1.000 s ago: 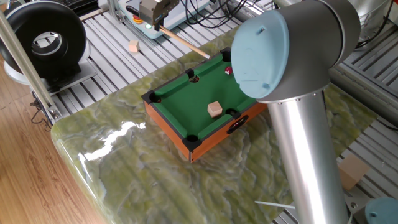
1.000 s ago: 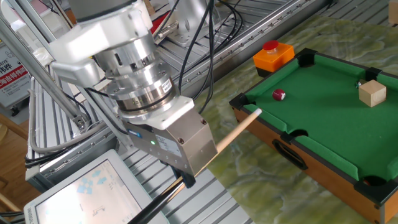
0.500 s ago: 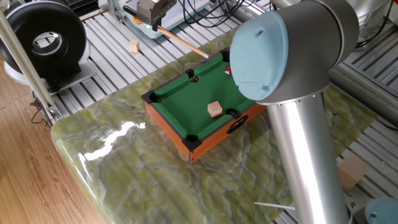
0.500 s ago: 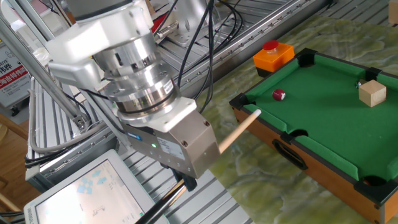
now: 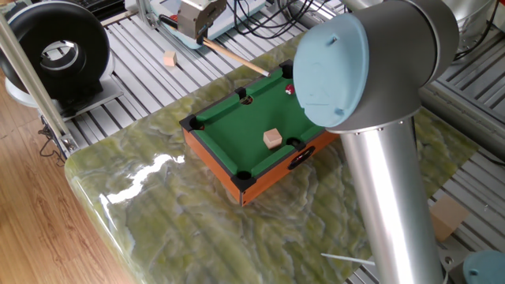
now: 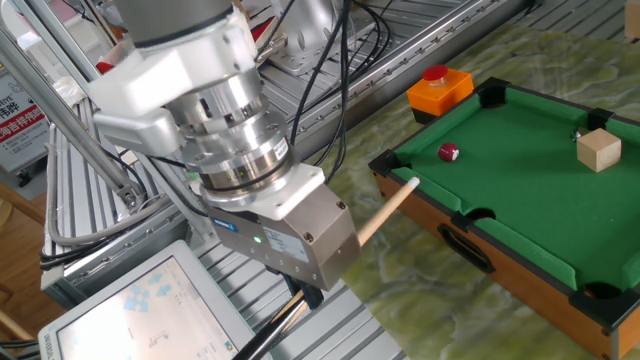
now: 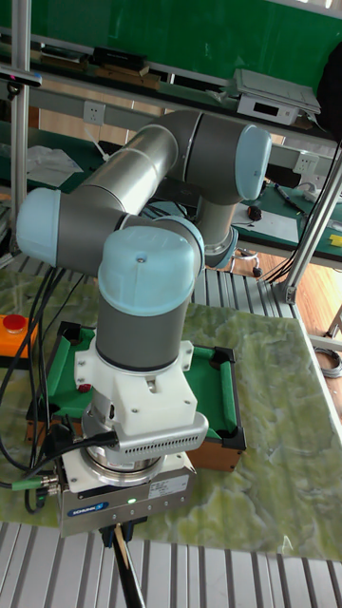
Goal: Hit the pool ball
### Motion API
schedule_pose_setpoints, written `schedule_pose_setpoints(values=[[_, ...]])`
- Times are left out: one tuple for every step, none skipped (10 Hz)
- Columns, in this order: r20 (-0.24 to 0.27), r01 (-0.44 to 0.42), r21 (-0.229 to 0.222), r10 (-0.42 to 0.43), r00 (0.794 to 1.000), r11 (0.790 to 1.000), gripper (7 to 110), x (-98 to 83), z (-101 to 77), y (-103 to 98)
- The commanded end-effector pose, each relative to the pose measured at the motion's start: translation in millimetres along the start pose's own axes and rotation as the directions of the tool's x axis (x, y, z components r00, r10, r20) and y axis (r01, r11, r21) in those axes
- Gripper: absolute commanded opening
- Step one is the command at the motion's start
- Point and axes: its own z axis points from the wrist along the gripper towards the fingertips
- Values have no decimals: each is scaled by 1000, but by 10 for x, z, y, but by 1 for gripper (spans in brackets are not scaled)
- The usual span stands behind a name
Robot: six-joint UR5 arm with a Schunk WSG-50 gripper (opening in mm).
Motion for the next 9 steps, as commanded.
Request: schedule_pose_setpoints(values=[[2,-1,-8,1,1000,1000,7,21,18,4],[3,-8,-14,8,1000,1000,7,12,9,25],[3,-19,-24,19,1000,1000,7,1,-23,57],[1,-26,-32,26,1000,999,7,7,-46,62],[0,-24,-34,24,1000,999,7,19,-57,42],[1,-22,-37,22,1000,999,7,26,-72,42],[3,-21,-42,21,1000,999,7,24,-84,54],[4,-22,-48,22,1000,999,7,29,-83,65],[5,-26,-47,26,1000,999,7,33,-75,56]])
